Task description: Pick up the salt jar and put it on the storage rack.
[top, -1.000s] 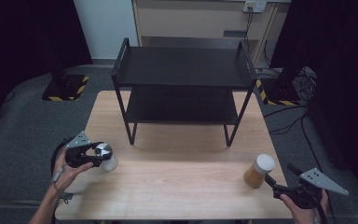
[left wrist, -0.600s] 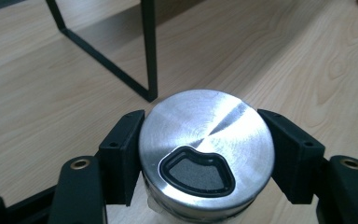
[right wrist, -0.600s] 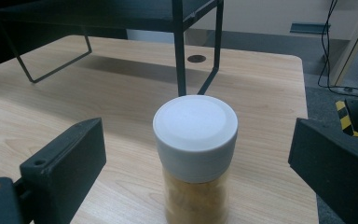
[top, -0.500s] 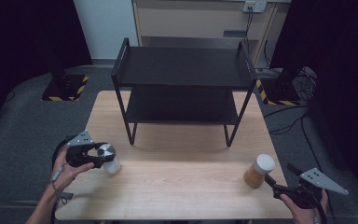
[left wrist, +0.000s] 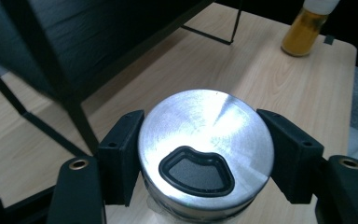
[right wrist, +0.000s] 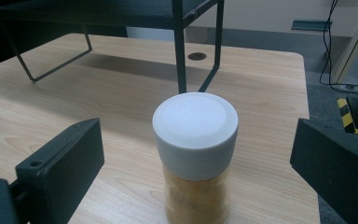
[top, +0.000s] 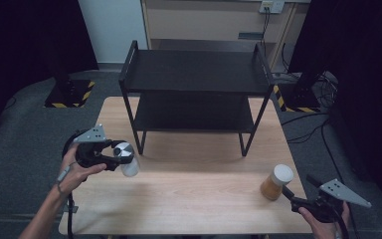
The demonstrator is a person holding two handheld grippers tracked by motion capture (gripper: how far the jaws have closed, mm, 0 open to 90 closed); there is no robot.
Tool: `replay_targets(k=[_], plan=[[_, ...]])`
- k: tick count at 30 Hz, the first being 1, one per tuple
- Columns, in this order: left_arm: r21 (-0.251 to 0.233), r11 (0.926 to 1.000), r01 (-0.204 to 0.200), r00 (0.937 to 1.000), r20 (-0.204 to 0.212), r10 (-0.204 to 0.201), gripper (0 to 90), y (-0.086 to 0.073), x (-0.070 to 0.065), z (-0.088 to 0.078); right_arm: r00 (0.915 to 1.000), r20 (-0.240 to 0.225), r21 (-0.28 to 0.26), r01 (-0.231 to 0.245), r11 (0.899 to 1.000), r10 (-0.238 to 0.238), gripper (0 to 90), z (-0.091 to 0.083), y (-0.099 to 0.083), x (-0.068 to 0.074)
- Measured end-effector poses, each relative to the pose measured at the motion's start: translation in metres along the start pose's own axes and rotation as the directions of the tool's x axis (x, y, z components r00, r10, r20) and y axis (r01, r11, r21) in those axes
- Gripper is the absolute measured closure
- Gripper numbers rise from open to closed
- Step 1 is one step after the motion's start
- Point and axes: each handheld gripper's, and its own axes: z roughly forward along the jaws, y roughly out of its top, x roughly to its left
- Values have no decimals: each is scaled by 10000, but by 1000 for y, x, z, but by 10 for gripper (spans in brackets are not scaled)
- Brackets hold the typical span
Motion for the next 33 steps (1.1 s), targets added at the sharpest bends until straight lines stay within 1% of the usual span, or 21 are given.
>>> replay_targets(k=[5, 11, 17, 20, 25, 33], plan=[[-52, 9998, -170, 9995, 267, 171, 335, 22, 0, -1, 10000, -21, 66, -79, 9999, 79, 24, 1, 0, -1], [-24, 9990, -440, 9973, 589, 440, 335, 47, 3, -6, 9999, -80, 123, -81, 9999, 82, 20, 2, 1, -1], [64, 9977, -673, 9951, 733, 667, 335, 72, 3, -13, 9998, -111, 247, -143, 9996, 146, 18, 4, 2, -1], [102, 9968, -790, 9933, 855, 779, 335, 84, 3, -16, 9998, -127, 230, -138, 9996, 141, 16, 4, 1, -2], [126, 9944, -1048, 9883, 1123, 1028, 335, 105, 5, -20, 9997, -180, 243, -183, 9995, 187, 15, 5, 1, -3], [81, 9892, -1462, 9815, 1258, 1440, 335, 138, 7, -25, 9994, -227, 313, -245, 9992, 252, 15, 8, 2, -4]])
